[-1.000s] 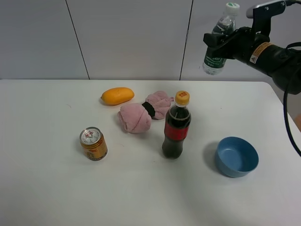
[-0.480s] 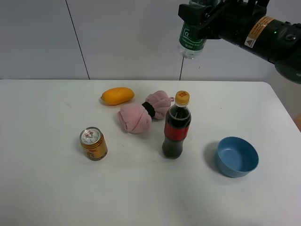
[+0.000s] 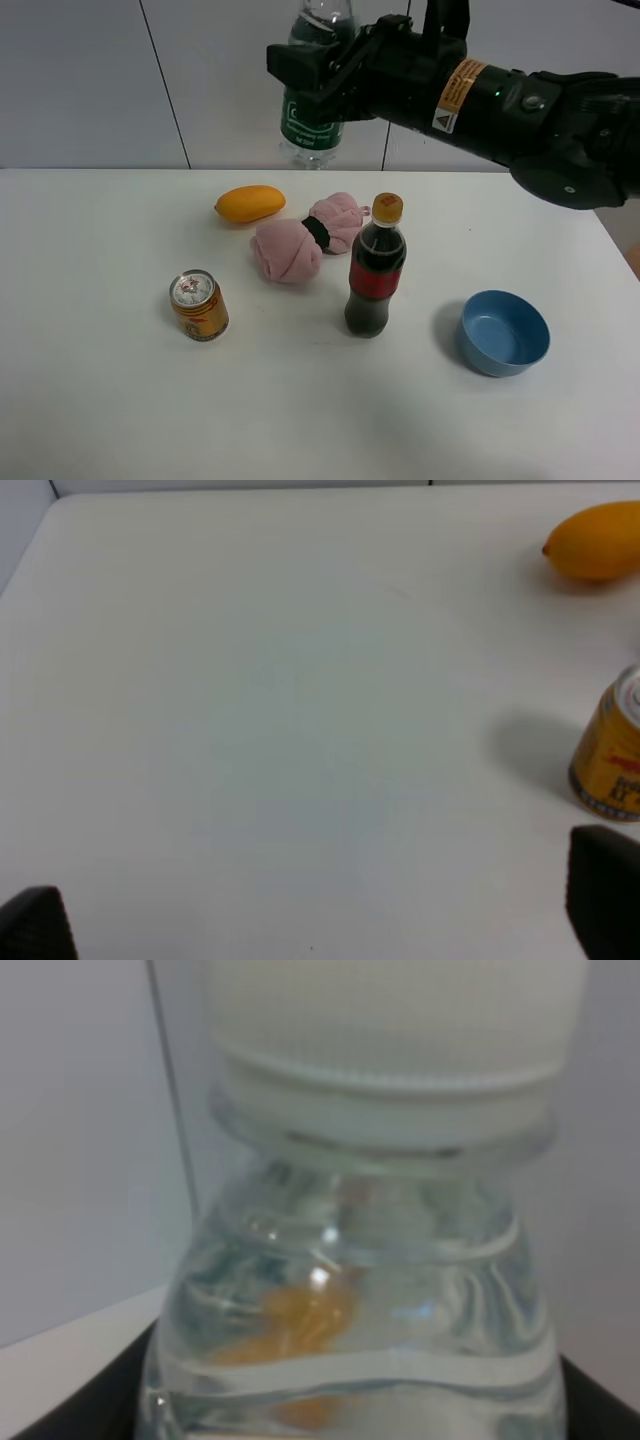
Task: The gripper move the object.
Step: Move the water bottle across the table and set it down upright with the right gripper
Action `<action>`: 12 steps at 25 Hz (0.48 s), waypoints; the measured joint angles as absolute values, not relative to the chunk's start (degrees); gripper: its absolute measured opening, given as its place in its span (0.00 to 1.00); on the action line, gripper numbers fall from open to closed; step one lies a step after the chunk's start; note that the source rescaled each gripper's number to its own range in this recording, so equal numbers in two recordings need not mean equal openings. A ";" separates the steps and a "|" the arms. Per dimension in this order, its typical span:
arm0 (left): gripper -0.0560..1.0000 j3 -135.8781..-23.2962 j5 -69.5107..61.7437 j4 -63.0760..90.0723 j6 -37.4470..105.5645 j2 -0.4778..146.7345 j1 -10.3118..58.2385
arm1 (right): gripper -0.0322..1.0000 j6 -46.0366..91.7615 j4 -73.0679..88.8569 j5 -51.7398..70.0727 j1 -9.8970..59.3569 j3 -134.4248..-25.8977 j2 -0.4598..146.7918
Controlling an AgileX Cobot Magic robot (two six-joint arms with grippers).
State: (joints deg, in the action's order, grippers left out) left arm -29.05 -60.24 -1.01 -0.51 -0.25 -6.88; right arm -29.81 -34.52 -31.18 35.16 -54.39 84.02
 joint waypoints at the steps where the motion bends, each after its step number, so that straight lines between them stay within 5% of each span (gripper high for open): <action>1: 1.00 -29.05 -60.24 -1.01 -0.51 -0.25 -6.88 | 0.03 -28.93 -33.96 -30.46 36.53 -54.39 84.02; 12: 1.00 -29.05 -60.24 -1.01 -0.51 -0.25 -6.88 | 0.03 -26.77 -31.37 -25.64 50.16 -54.26 84.02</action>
